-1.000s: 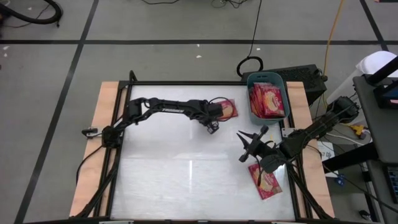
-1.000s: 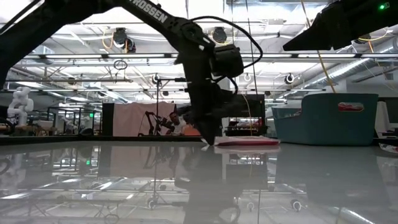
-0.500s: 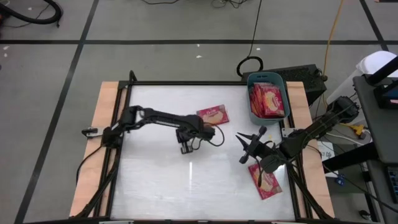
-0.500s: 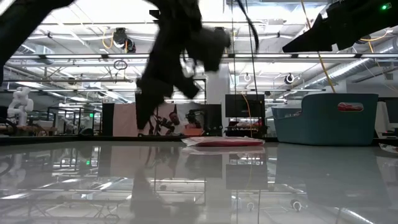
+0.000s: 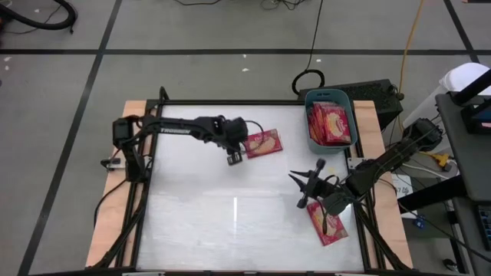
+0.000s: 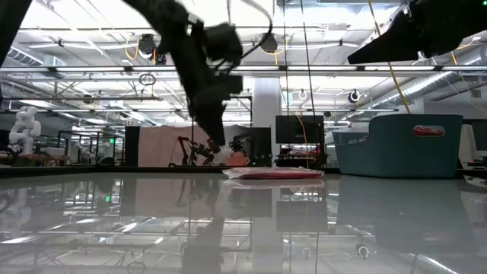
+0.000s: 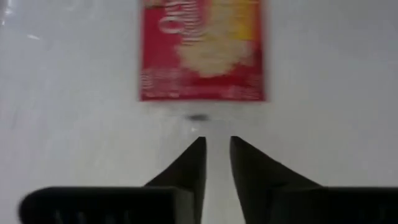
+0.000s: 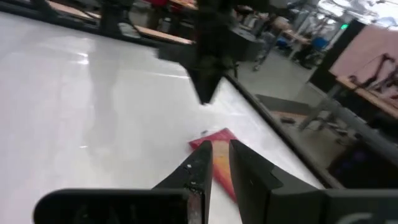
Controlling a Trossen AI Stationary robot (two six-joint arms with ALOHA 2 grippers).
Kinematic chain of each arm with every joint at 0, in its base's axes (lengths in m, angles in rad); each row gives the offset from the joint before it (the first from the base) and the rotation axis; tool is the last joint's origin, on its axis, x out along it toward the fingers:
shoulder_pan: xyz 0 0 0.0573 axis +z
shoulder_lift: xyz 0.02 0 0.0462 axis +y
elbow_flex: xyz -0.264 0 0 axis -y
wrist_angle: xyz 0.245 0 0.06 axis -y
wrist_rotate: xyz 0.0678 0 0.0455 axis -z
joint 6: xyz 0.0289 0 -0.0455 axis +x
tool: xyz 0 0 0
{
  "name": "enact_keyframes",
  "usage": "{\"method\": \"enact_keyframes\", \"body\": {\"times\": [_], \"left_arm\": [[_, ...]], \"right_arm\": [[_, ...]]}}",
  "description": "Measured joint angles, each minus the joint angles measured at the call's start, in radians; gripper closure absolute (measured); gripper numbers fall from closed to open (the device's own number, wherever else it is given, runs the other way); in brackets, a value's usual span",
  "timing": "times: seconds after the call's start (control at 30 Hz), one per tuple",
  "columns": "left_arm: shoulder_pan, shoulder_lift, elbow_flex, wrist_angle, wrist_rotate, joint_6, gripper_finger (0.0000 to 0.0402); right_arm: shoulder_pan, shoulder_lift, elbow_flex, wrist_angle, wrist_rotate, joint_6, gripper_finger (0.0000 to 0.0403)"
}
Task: Sort popcorn bags into baskets
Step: Put the red popcorn bag into the blue bin
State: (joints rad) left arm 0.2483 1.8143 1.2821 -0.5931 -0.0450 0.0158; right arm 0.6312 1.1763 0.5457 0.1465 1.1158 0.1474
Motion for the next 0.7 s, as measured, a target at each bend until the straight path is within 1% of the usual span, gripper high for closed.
{"method": "enact_keyframes", "body": {"times": [0.1, 0.23, 0.3, 0.37, 0.43, 0.53, 0.63, 0.7], "left_arm": [[0.064, -0.001, -0.098, 0.122, 0.02, 0.031, 0.0285], [0.068, -0.001, -0.211, 0.325, 0.019, 0.15, 0.021], [0.066, -0.001, -0.242, 0.396, 0.02, 0.194, 0.0173], [0.081, 0.003, -0.255, 0.463, 0.016, 0.193, 0.0141], [0.1, 0.011, -0.255, 0.49, 0.016, 0.191, 0.0116], [0.134, 0.013, -0.257, 0.512, 0.046, 0.175, 0.0099], [0.181, 0.012, -0.256, 0.521, 0.17, 0.164, 0.0103], [0.202, 0.012, -0.256, 0.528, 0.218, 0.16, 0.0114]], "right_arm": [[0.0, 0.0, 0.0, -0.001, -0.037, 0.024, 0.0353], [0.0, 0.0, -0.002, 0.0, -0.048, 0.026, 0.0353], [0.0, 0.0, -0.008, 0.002, -0.045, 0.024, 0.0353], [-0.002, 0.0, -0.015, 0.002, -0.044, 0.024, 0.0353], [-0.007, 0.0, -0.022, 0.005, -0.043, 0.024, 0.0353], [-0.016, 0.0, -0.029, 0.008, -0.043, 0.03, 0.0353], [-0.025, 0.0, -0.03, 0.008, -0.043, 0.031, 0.0353], [-0.029, 0.0, -0.03, 0.007, -0.043, 0.031, 0.0353]]}}
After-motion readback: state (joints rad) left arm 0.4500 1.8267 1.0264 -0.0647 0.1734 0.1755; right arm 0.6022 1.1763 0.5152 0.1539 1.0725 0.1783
